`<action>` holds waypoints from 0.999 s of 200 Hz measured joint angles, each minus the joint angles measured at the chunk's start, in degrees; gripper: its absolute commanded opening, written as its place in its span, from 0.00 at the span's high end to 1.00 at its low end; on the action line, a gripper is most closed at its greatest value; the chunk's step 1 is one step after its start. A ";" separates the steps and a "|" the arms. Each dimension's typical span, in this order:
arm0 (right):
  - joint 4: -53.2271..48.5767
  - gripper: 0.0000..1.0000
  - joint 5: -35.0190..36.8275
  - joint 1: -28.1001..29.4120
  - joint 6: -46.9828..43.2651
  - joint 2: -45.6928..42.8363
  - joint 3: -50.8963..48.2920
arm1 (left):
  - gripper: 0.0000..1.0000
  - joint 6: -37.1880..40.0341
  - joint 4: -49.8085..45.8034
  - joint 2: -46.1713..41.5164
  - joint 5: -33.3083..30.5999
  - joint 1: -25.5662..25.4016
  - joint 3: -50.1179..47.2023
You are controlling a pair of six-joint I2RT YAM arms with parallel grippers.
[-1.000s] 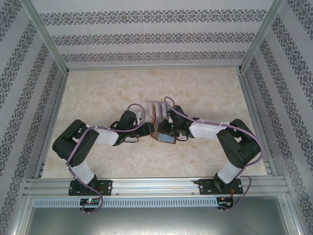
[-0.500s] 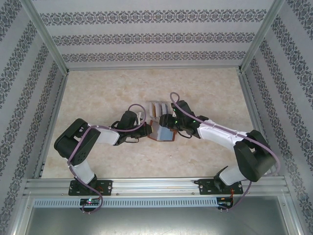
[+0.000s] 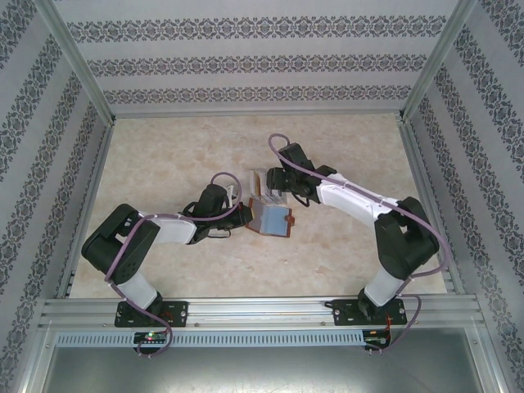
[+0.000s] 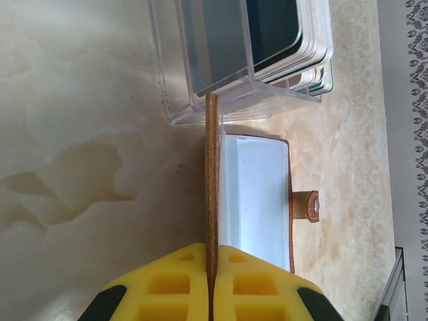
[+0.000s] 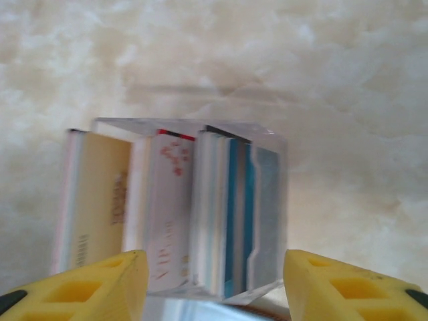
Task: Put the credit cards into the card holder
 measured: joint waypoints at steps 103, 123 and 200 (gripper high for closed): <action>-1.44 0.39 -6.19 -1.64 -1.11 8.70 4.39 | 1.00 0.02 -0.76 -1.22 -0.90 0.00 -0.24; -1.49 0.42 -6.40 -2.34 -1.09 9.99 4.39 | 1.00 0.02 -1.36 -2.14 -1.18 0.00 -0.42; -2.71 0.44 -2.89 -1.68 -0.96 10.34 5.03 | 1.00 0.59 -3.02 -4.28 -2.84 0.00 -0.74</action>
